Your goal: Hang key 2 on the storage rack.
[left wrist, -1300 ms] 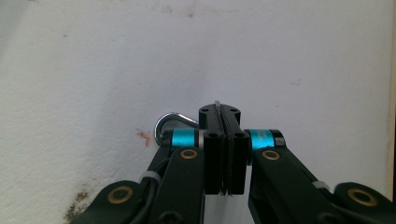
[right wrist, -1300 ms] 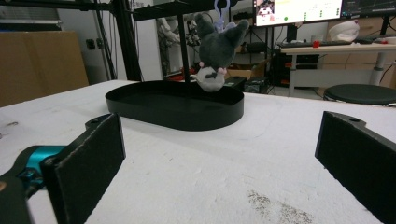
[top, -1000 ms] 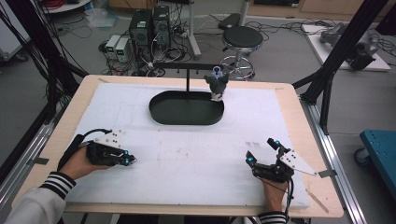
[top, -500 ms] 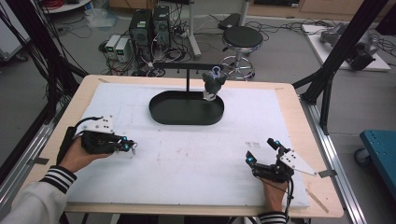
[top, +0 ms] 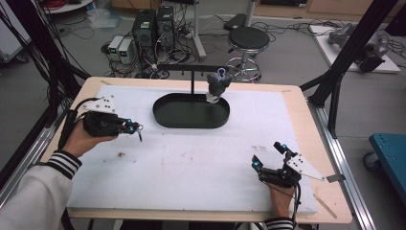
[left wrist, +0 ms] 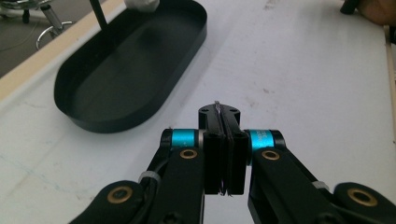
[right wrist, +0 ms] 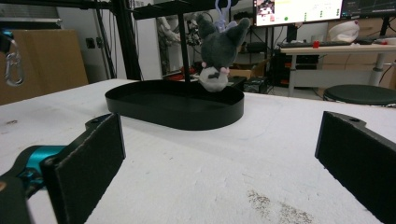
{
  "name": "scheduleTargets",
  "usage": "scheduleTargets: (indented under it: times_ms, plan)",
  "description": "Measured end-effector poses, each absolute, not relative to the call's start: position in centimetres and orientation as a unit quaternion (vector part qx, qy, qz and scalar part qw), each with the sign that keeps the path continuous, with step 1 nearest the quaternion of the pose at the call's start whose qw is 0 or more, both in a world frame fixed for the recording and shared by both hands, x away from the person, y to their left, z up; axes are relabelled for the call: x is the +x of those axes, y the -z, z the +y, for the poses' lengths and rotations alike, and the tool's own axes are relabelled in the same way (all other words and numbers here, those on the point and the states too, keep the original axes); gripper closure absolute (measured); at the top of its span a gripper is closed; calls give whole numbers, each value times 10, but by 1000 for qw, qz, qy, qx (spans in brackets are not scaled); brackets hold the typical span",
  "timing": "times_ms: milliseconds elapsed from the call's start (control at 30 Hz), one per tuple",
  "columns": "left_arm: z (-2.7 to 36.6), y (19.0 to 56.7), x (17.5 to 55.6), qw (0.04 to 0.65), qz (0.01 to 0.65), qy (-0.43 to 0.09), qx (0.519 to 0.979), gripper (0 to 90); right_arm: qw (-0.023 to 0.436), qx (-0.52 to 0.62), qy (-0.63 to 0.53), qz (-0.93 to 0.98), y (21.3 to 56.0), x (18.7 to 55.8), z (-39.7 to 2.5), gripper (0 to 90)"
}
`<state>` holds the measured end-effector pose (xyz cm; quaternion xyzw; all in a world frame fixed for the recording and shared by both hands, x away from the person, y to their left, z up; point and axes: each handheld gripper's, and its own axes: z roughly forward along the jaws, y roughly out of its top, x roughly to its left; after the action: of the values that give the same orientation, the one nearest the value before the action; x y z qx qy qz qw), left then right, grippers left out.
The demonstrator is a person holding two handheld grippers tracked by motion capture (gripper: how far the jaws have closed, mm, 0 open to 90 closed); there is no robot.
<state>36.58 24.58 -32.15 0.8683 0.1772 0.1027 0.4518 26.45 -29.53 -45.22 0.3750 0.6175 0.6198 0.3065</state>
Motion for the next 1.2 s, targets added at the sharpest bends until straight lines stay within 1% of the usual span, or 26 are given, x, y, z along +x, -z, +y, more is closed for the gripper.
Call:
scheduleTargets:
  times_ms: [367,1033,1200]
  plan:
    - [233,300,392,456,168,-102,868,881,313,371,-618,618,452,264,-295,8]
    - [213,275,441,473,163,-89,861,881,313,371,-619,617,452,264,-295,8]
    - [210,269,453,466,163,-93,865,881,312,372,-620,617,452,264,-295,8]
